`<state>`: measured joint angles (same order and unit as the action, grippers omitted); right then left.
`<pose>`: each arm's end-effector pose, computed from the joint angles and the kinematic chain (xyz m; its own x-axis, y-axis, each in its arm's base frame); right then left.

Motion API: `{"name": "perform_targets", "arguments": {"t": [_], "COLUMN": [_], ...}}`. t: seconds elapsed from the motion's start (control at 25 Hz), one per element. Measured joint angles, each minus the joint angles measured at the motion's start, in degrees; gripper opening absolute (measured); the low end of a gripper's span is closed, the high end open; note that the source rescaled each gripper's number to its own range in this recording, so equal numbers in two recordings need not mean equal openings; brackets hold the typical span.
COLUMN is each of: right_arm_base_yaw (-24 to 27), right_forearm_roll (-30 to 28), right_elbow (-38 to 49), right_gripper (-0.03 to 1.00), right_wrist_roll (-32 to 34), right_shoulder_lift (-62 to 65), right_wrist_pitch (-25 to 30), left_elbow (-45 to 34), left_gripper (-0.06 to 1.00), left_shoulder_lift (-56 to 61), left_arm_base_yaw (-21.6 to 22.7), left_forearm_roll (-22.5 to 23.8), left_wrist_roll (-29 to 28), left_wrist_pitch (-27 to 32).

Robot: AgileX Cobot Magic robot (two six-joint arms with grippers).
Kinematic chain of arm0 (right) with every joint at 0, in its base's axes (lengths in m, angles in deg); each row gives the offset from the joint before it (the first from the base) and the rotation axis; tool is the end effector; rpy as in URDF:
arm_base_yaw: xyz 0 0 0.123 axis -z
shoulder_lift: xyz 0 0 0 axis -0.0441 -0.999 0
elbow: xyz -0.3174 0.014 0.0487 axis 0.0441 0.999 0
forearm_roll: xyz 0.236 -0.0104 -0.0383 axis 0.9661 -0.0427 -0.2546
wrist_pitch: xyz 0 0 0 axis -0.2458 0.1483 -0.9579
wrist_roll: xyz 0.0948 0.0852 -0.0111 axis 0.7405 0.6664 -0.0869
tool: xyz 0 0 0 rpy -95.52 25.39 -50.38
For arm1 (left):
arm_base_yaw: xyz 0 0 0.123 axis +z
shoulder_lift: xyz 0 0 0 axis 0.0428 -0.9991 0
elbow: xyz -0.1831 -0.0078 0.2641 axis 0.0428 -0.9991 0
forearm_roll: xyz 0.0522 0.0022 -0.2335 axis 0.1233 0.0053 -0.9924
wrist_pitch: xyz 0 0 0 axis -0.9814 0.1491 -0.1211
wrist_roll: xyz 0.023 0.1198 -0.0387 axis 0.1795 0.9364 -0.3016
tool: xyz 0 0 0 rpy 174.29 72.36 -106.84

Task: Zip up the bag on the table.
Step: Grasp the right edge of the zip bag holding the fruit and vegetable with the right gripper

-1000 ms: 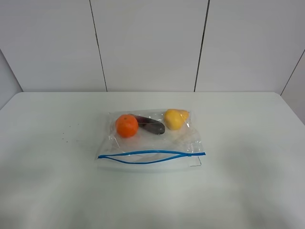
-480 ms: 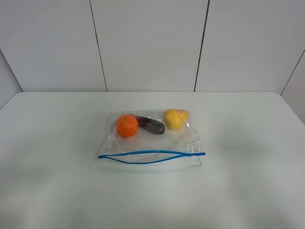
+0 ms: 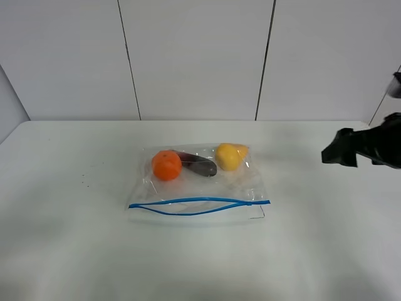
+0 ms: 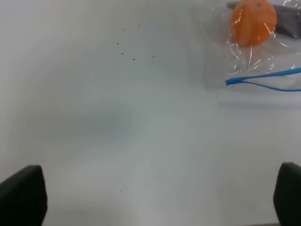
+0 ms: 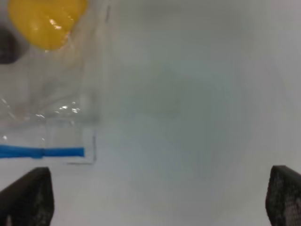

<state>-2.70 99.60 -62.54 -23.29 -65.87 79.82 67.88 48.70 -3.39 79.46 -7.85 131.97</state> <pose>0.2260 0.0227 0.2818 -0.7871 0.0104 -0.6167 -0.0993 0.9847 0.1434 -0.0203 0.0012 0.2519 -0.4589 0.0334 -0.8879 0.0219 0.9994 0.0263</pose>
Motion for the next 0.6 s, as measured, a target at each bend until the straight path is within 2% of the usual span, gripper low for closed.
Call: {"name": "perform_targets", "arguments": {"t": [0.16,0.28,0.44,0.6], "right_arm_base_yaw": [1.27,5.16,11.29,14.01], "right_forearm_roll": [11.48,24.83,40.09,49.29], "right_elbow": [-5.65,-8.0,-10.0,-13.01], "right_gripper": [1.0,1.0,1.0,1.0], "right_wrist_roll": [-10.93,-21.9,-37.82,-49.84], "right_shoulder_lift": [-12.63,-21.71,-31.92,-41.49], "right_wrist_pitch": [-0.09,1.93,10.65,21.68], "left_elbow": [0.0,0.0,0.0,0.0], "left_gripper": [1.0,1.0,1.0,1.0], "left_shoulder_lift": [0.0,0.0,0.0,0.0], "left_arm_base_yaw": [0.0,0.0,0.0,0.0], "left_forearm_roll": [0.0,0.0,0.0,0.0], "left_wrist_roll": [0.0,0.0,-0.05,-0.04], "left_wrist_pitch": [0.0,0.0,0.0,0.0]}}
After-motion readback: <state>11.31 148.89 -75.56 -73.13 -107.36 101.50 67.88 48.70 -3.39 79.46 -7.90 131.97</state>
